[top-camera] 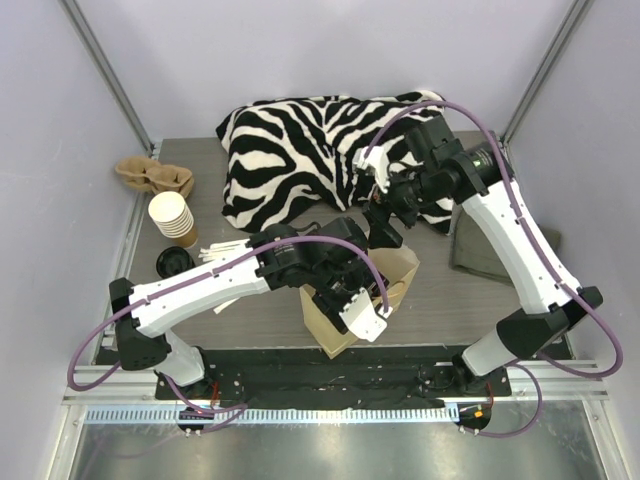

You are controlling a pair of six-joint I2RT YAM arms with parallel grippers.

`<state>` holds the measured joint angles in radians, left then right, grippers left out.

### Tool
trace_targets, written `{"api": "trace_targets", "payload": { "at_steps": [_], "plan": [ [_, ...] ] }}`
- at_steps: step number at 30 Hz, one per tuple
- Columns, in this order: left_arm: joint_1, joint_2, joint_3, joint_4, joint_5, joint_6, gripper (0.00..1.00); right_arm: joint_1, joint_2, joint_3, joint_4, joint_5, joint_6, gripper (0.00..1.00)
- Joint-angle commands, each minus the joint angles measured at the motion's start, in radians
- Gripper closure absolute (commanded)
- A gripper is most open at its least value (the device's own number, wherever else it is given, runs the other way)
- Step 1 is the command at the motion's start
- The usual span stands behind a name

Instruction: Pack the takeout coffee

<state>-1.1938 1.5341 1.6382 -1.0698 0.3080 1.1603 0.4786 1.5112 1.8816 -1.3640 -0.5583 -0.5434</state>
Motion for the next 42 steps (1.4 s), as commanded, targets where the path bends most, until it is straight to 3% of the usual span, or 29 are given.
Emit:
{"api": "trace_targets", "payload": {
  "at_steps": [1,8,14,15,16,22,29,37,42],
  "plan": [
    [-0.003,-0.038,-0.005,0.013,0.039,0.015,0.71,0.049,0.041,0.060,-0.010,0.005,-0.111,0.07],
    [-0.003,-0.043,-0.017,0.010,0.042,0.009,0.71,0.118,0.115,0.014,0.021,-0.015,-0.178,0.21],
    [0.006,-0.069,-0.044,0.027,0.002,-0.028,0.71,0.126,0.139,0.040,0.010,0.034,-0.142,0.78],
    [0.008,-0.074,-0.057,0.036,-0.004,-0.062,0.71,0.126,0.135,0.047,0.002,0.041,-0.130,0.96],
    [0.014,-0.086,-0.063,0.045,-0.019,-0.080,0.71,0.126,0.127,0.047,0.003,0.050,-0.095,0.99],
    [0.030,-0.153,-0.155,0.276,-0.165,-0.319,0.72,0.126,-0.014,-0.051,0.187,0.141,0.159,0.99],
    [0.033,-0.180,-0.207,0.399,-0.263,-0.477,0.72,0.176,-0.198,-0.254,0.371,0.245,0.457,0.99],
    [0.033,-0.279,-0.337,0.574,-0.293,-0.571,0.72,0.299,-0.381,-0.481,0.557,0.480,0.520,0.99],
    [0.031,-0.409,-0.442,0.585,-0.265,-0.576,0.70,0.302,-0.443,-0.545,0.586,0.535,0.502,0.99]
  ]
}}
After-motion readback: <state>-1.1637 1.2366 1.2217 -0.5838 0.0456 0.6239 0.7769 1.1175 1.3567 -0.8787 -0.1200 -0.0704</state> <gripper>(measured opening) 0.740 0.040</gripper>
